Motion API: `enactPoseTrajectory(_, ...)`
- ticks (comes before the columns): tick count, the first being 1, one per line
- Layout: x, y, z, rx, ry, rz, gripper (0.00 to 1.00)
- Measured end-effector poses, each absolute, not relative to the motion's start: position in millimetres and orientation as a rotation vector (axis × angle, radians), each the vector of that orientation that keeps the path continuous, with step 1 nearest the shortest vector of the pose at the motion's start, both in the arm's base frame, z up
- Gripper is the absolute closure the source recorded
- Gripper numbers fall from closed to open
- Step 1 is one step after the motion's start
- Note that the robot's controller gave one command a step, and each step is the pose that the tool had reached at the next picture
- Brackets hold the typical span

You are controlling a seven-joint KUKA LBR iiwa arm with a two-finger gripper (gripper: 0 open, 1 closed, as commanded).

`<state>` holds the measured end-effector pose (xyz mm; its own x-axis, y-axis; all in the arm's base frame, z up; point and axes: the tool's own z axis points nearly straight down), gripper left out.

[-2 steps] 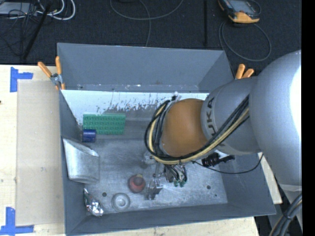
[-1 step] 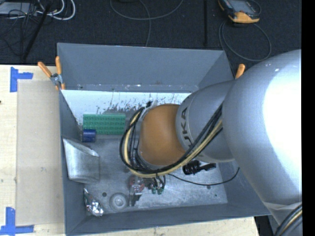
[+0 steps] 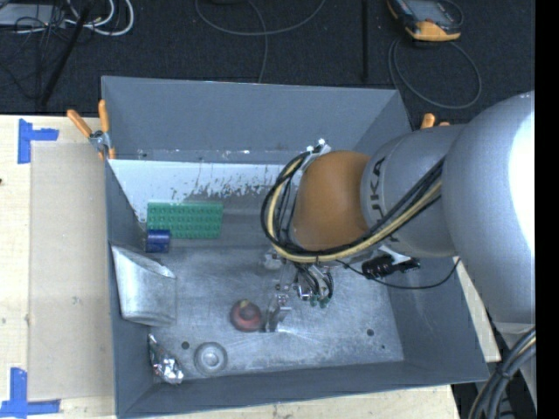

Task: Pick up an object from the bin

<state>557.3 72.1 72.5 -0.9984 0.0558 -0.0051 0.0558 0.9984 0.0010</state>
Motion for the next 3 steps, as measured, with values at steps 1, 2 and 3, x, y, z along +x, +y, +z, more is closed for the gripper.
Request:
enactPoseTrajectory(1,511.5,114,72,0.031,3.136,0.004,0.00)
enactPoseTrajectory(2,513.0,113,73,0.036,3.137,0.004,1.00)
enactPoseTrajectory(3,494.5,123,230,-0.001,3.135,0.004,1.00)
